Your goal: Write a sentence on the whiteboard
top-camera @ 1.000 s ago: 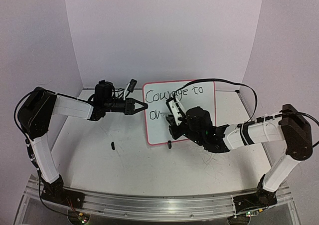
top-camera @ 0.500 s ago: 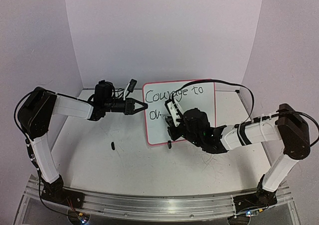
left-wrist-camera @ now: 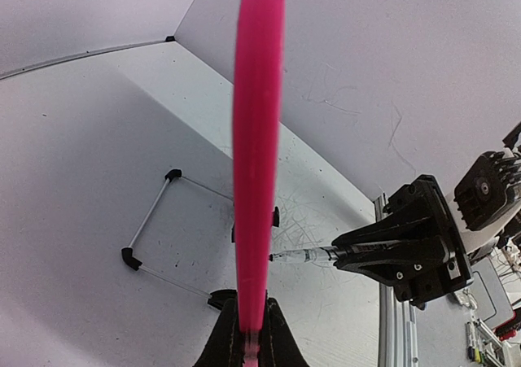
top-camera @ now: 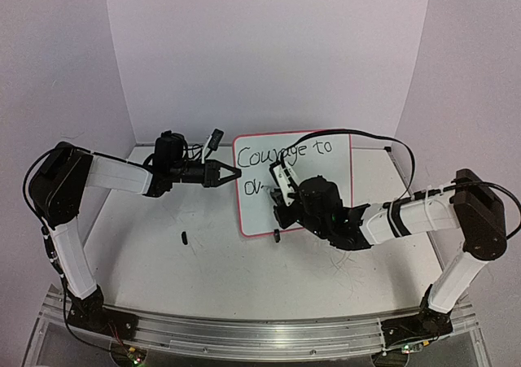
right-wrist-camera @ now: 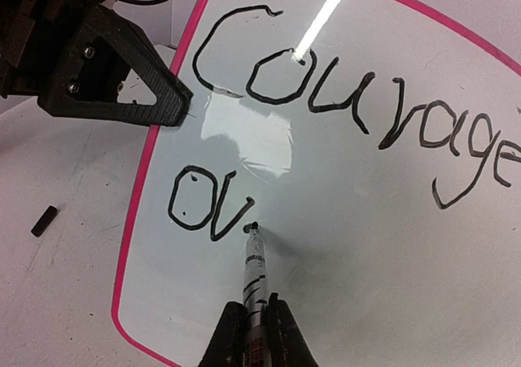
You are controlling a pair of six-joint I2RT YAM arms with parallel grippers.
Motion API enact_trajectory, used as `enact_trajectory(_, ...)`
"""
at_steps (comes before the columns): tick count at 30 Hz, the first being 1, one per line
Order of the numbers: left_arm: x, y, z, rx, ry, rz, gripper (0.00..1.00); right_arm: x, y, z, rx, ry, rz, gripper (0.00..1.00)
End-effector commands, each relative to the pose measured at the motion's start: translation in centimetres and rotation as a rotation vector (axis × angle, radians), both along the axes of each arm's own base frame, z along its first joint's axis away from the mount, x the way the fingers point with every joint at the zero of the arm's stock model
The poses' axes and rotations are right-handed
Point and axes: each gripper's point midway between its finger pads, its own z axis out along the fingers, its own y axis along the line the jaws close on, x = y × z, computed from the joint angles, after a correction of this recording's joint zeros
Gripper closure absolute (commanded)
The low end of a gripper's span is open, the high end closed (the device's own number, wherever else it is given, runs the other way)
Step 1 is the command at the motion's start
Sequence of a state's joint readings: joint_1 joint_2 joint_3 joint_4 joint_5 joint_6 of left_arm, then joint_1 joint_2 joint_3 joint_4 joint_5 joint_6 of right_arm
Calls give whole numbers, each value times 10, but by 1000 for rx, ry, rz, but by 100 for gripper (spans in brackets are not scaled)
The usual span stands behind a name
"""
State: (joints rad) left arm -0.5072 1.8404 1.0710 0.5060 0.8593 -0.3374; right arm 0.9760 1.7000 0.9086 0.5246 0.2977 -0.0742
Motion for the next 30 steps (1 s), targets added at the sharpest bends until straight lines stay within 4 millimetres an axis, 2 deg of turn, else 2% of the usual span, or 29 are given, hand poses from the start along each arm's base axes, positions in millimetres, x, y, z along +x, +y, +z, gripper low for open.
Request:
enact_trajectory(1, -14, -4, 38, -52, -108, -56, 100, 11, 2, 19, 31, -31, -35, 100)
enact_trajectory(6, -13, -5, 38, -52, -108, -57, 100, 10, 3, 29, 51, -40, -26, 100)
enact_trajectory(18, -13, -5, 35, -48, -104, -56, 100, 6, 1, 39, 75, -45, -18, 100)
enact_trajectory(30, -12, -5, 34, -46, -106, -51, 100, 6, 1, 39, 74, -46, -15, 100)
